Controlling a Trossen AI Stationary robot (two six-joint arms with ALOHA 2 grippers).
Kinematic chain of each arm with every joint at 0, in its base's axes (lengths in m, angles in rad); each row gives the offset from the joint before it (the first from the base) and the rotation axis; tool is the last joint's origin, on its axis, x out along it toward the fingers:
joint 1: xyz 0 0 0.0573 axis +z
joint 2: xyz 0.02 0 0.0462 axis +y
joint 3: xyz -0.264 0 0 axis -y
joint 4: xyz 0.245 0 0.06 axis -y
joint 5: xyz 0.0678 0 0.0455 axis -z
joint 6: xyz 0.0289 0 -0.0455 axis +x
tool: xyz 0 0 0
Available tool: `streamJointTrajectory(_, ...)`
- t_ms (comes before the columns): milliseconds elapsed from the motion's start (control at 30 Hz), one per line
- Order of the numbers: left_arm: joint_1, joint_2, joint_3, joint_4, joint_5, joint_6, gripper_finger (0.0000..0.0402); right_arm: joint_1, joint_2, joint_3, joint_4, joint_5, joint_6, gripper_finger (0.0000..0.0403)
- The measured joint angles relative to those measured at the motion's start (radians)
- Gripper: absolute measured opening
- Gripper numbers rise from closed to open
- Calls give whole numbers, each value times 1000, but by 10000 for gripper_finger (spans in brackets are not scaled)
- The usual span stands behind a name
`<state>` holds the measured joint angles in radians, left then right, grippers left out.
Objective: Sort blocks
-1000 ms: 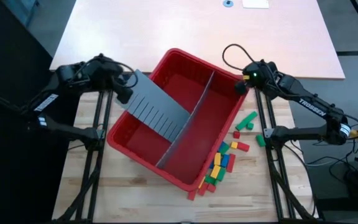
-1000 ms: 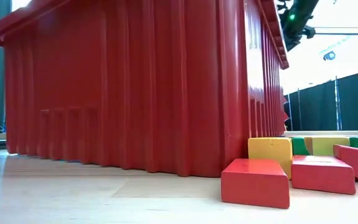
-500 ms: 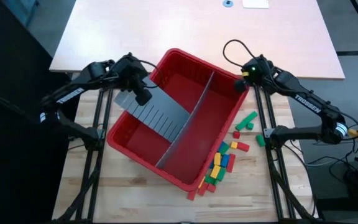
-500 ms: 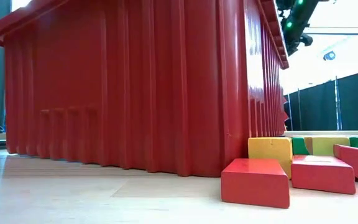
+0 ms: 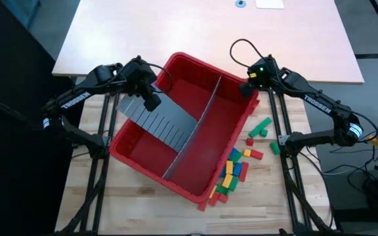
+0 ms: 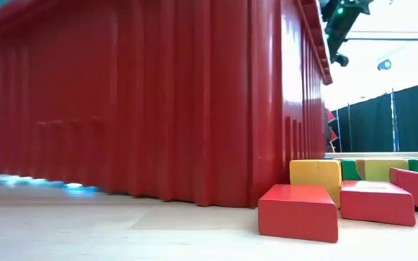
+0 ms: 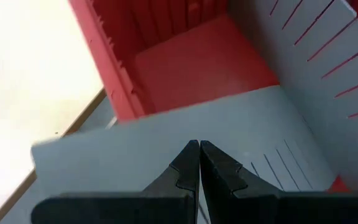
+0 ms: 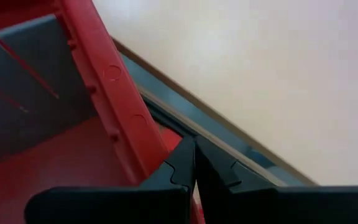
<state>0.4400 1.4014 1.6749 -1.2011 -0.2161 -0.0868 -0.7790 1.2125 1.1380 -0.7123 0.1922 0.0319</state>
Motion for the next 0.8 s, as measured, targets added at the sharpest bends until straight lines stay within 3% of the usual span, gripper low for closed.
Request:
streamJointTrajectory(500,2,-1,0,-3,0,0,0,3,71,-1,135,-261,85,0)
streamJointTrajectory(800,3,-1,0,-3,-1,12,0,5,62,-5,147,-319,92,0)
